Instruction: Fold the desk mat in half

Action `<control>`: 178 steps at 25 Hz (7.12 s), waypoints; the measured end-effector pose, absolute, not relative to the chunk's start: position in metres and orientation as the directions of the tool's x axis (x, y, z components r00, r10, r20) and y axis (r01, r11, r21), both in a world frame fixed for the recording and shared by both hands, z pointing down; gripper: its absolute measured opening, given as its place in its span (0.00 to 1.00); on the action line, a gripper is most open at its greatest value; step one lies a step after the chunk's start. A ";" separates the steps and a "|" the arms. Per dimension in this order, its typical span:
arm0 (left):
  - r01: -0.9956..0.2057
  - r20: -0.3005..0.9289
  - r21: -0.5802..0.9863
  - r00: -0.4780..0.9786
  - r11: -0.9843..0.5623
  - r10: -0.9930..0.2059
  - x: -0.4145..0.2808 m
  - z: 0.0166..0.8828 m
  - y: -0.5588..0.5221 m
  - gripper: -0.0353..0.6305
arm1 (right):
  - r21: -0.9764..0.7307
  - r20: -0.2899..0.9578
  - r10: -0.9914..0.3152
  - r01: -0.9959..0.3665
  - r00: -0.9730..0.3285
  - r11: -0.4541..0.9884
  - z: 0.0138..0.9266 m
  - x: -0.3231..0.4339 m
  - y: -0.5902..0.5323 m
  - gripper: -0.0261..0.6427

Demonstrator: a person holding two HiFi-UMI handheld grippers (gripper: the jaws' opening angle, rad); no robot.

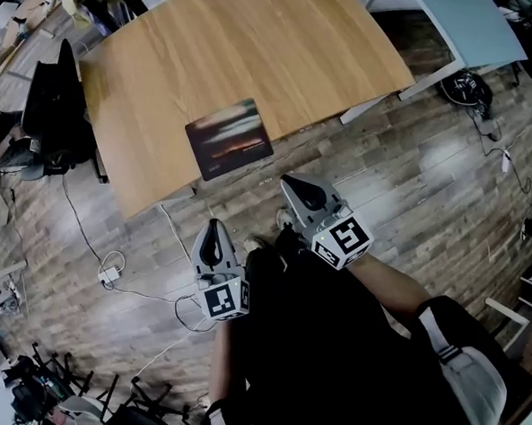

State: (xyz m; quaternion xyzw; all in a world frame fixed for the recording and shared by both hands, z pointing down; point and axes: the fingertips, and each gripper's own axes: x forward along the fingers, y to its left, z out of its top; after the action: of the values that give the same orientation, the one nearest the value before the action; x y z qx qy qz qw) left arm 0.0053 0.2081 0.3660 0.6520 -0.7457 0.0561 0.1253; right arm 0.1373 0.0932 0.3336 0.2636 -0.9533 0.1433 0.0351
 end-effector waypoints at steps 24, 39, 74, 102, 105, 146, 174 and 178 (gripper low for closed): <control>-0.974 0.390 -0.163 0.083 -0.157 -0.917 -0.053 0.491 0.136 0.12 | -0.063 0.384 -0.378 -0.432 -0.842 0.899 0.468 0.078 0.053 0.09; -0.869 0.591 -0.312 0.139 -0.384 -0.795 -0.048 0.584 0.119 0.35 | 0.051 0.517 -0.291 -0.311 -0.805 0.949 0.538 0.085 0.047 0.27; -0.713 0.718 -0.477 0.020 -0.514 -0.695 -0.072 0.637 0.110 0.33 | 0.496 0.786 -0.368 0.151 -0.496 0.855 0.661 0.085 0.040 0.33; -0.713 0.710 -0.480 0.027 -0.512 -0.703 -0.067 0.633 0.111 0.18 | 0.547 0.741 -0.386 0.161 -0.550 0.821 0.639 0.086 0.041 0.10; -0.723 0.706 -0.475 0.027 -0.502 -0.708 -0.068 0.627 0.109 0.14 | 0.541 0.740 -0.376 0.162 -0.557 0.825 0.636 0.085 0.040 0.10; -0.567 0.871 0.112 0.452 -0.816 -0.194 -0.075 0.535 0.135 0.10 | -0.134 0.897 0.240 0.287 -0.371 0.948 0.528 0.073 0.062 0.09; -0.569 0.810 0.467 0.583 -0.676 0.069 -0.111 0.554 0.069 0.10 | -0.460 0.809 0.550 0.356 -0.210 0.813 0.533 0.023 -0.023 0.09; -0.596 0.818 0.458 0.573 -0.660 0.051 -0.116 0.562 0.064 0.10 | -0.456 0.807 0.551 0.367 -0.213 0.811 0.540 0.015 -0.032 0.09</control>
State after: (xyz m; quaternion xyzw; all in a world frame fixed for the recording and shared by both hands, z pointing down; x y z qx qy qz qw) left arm -0.1157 0.0639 0.5617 0.8032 -0.1695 0.4301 0.3758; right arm 0.0151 -0.0323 0.5398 -0.2961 -0.7744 0.0833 0.5529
